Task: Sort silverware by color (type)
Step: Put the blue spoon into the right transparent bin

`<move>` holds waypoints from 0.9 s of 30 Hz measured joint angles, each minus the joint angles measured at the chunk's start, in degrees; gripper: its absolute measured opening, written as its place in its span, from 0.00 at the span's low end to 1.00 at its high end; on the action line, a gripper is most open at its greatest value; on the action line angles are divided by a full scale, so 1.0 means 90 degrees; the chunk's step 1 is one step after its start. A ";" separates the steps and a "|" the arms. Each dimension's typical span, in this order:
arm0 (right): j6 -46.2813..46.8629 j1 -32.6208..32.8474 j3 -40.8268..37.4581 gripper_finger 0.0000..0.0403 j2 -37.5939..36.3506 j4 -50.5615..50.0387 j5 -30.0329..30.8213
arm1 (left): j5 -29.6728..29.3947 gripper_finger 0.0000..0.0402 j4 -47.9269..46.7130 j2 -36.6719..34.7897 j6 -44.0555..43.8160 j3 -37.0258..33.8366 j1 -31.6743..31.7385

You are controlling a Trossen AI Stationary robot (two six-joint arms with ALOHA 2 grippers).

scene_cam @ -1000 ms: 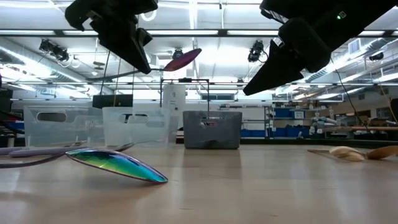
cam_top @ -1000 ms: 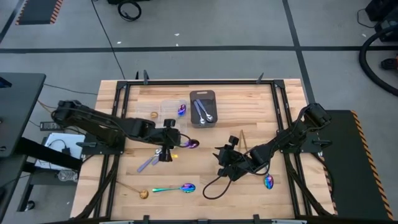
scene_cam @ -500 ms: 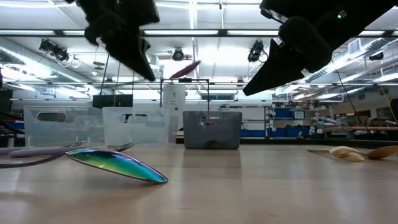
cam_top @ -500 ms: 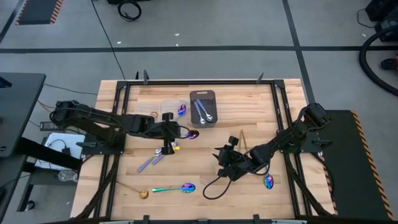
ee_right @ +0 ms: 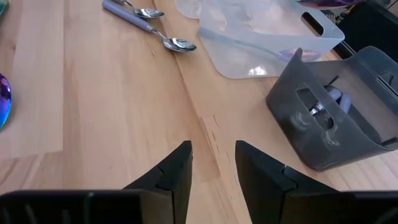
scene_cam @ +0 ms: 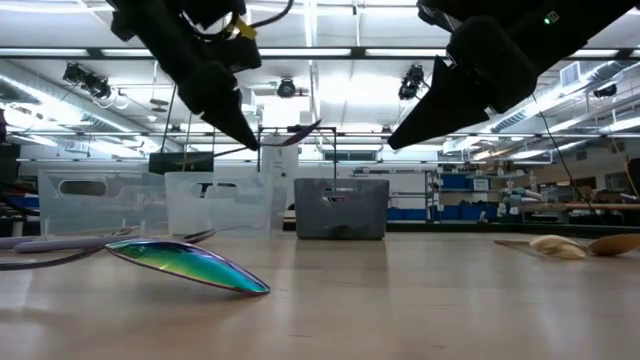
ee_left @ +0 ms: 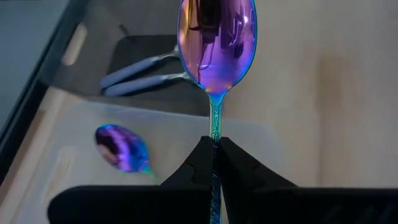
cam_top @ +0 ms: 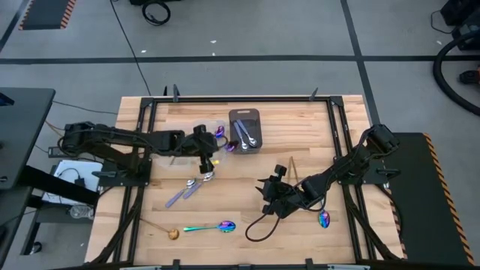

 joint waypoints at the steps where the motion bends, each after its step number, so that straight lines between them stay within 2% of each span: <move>1: 0.0000 0.0000 0.0000 0.33 0.0000 -0.0004 -0.0004 | 0.0000 0.05 0.0009 0.0000 -0.0066 0.0000 0.0076; 9: 0.0002 0.0000 0.0000 0.33 0.0000 0.0020 -0.0004 | 0.0000 0.05 0.0483 0.0000 -0.0309 0.0000 0.0319; 14: 0.0002 0.0012 0.0000 0.33 0.0000 0.0031 -0.0004 | 0.0008 0.05 0.1374 0.0003 -0.0425 -0.0433 0.0268; 21: -0.0041 0.0017 -0.0019 0.33 0.0000 0.0089 -0.0004 | -0.0005 0.05 0.1541 0.0007 -0.0907 -0.0580 0.0544; 27: -0.0366 0.0017 -0.0356 0.33 0.0000 0.0874 -0.0172 | -0.0024 0.05 0.1139 0.0008 -0.1839 -0.0580 0.1029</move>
